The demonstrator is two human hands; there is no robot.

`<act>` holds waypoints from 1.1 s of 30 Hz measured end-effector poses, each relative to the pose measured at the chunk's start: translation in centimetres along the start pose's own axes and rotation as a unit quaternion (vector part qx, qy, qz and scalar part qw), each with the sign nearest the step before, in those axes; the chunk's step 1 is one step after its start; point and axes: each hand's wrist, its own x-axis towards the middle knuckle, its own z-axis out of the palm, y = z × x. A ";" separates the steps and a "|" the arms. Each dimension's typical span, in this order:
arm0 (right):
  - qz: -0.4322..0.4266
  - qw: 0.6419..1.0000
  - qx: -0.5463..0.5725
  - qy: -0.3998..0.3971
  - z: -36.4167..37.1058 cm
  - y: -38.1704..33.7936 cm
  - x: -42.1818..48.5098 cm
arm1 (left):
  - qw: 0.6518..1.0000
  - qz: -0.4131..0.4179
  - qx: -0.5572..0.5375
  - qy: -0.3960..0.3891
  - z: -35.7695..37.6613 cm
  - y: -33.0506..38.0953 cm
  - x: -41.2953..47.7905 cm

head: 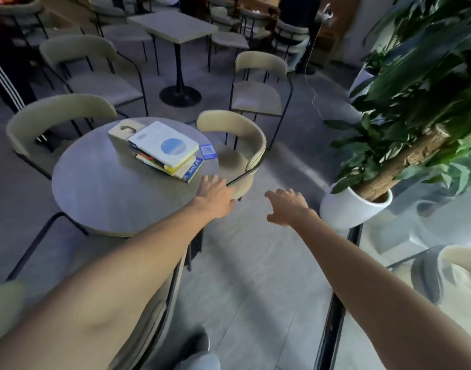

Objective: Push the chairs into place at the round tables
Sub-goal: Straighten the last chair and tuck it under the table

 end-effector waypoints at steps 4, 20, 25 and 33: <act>-0.015 1.000 -0.024 -0.004 -0.8 4.9 6.3 | 1.000 -0.027 0.004 -0.009 -0.3 1.2 7.1; -0.162 0.976 -0.143 0.027 -9.9 20.0 38.0 | 0.984 -0.176 0.025 -0.022 -4.4 -1.3 35.9; -0.277 0.938 -0.204 0.044 -10.2 22.0 46.6 | 0.958 -0.281 -0.022 -0.048 -2.5 0.8 39.8; -0.449 0.857 -0.246 0.062 -11.5 18.0 57.7 | 0.909 -0.391 -0.061 -0.131 1.1 0.1 43.9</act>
